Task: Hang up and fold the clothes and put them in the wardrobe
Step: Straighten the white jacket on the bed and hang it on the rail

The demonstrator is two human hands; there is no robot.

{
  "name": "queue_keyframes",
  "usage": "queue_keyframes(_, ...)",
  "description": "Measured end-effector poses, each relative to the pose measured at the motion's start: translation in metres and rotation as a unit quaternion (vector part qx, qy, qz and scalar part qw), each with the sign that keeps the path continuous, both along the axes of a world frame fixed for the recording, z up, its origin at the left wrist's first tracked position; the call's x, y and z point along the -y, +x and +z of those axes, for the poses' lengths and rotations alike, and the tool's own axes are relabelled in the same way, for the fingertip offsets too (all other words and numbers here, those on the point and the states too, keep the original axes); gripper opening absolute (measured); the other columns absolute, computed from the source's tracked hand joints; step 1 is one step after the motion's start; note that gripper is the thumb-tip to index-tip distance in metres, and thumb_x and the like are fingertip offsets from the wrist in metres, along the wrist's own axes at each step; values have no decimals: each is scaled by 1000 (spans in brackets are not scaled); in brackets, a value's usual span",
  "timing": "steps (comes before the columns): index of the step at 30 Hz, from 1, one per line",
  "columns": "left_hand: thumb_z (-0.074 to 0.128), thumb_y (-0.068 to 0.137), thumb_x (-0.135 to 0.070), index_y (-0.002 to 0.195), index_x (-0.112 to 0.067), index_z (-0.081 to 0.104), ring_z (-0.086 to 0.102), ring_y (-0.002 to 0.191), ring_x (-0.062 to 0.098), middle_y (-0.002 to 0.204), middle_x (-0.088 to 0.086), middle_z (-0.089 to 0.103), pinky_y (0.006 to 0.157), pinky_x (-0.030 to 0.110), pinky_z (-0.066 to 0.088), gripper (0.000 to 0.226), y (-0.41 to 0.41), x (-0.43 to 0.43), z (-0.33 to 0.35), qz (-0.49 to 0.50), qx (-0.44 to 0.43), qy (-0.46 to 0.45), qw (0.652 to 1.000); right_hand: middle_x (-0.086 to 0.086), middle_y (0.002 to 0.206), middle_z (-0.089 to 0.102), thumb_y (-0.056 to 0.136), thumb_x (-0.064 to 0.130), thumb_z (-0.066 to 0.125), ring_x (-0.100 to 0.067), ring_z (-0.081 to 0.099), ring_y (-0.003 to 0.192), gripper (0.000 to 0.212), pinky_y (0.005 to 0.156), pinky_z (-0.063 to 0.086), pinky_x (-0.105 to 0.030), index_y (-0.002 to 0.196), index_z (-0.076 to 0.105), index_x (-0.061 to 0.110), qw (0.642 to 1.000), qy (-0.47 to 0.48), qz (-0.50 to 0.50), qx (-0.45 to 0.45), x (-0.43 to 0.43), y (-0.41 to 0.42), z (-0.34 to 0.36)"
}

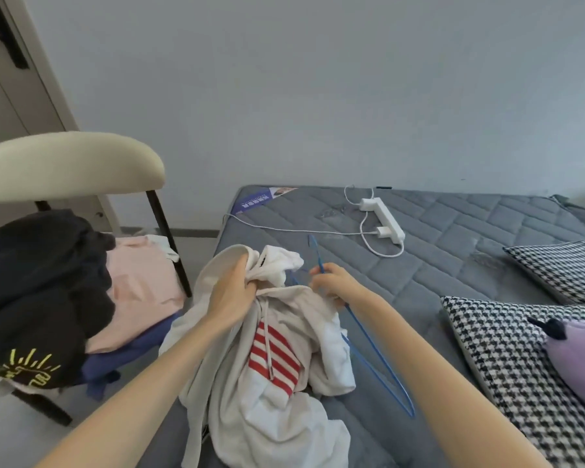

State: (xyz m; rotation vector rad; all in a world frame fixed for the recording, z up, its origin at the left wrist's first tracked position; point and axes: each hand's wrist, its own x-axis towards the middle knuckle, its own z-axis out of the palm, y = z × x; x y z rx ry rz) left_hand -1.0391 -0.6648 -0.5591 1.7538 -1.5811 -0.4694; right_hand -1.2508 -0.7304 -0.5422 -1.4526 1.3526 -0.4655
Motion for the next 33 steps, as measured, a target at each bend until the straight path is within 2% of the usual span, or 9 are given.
queue_keyframes(2,46,90,-5,118,-13,46,58,86,31,89,3,58,70,38,43,29,-8,10,-9,4,17,23,1000,3,68,44,88,16,51,-10,35,51,10,41,26,-20,82,46,21,998,0,-66,6,9,-16,-5)
queue_keyframes(3,46,91,-6,120,-13,44,57,89,33,90,6,58,72,40,45,30,-13,15,-14,4,25,36,999,4,68,48,91,18,48,-12,40,55,10,47,30,-24,81,46,20,995,-16,-100,-5,13,-25,-8)
queue_keyframes(5,45,91,-8,124,-14,43,56,94,36,93,11,59,72,40,43,33,-23,24,-23,-6,42,57,997,2,77,57,96,23,40,-20,51,75,14,62,37,-31,92,51,15,985,-70,-136,-75,18,-44,-15)
queue_keyframes(9,44,93,-11,143,-19,37,53,108,36,114,15,60,82,38,41,50,-45,37,-42,-36,77,102,991,-10,117,57,101,17,33,-32,53,104,28,83,42,-40,121,51,12,955,-151,-150,-204,28,-82,-37)
queue_keyframes(12,45,94,-11,146,-19,35,53,111,34,116,15,60,86,36,41,54,-57,43,-55,-56,87,126,987,-17,122,50,99,3,35,-36,52,105,32,79,39,-36,126,50,8,935,-192,-127,-268,35,-106,-60)
queue_keyframes(17,43,97,-18,147,-18,34,54,111,34,118,15,60,86,35,40,50,-61,50,-73,-61,113,147,981,-17,120,48,96,-5,37,-36,52,103,40,76,35,-33,128,55,11,929,-161,-121,-310,34,-127,-101)
queue_keyframes(22,39,99,-20,148,-21,33,55,109,33,117,15,59,86,36,41,49,-61,56,-85,-72,131,153,977,-13,115,53,87,-13,41,-38,57,105,50,83,45,-39,126,59,13,904,-147,-125,-382,21,-137,-128)
queue_keyframes(27,38,100,-21,148,-24,31,54,110,33,118,16,57,89,37,40,49,-65,61,-94,-84,160,167,969,-19,123,49,90,-7,44,-38,50,113,27,88,44,-43,112,56,0,879,-69,-171,-440,19,-163,-136)
queue_keyframes(33,38,100,-22,148,-26,31,54,108,34,116,17,57,87,36,40,49,-69,66,-101,-96,172,181,964,-16,130,38,93,3,48,-35,35,121,25,91,43,-41,117,53,3,860,-42,-180,-476,21,-166,-140)
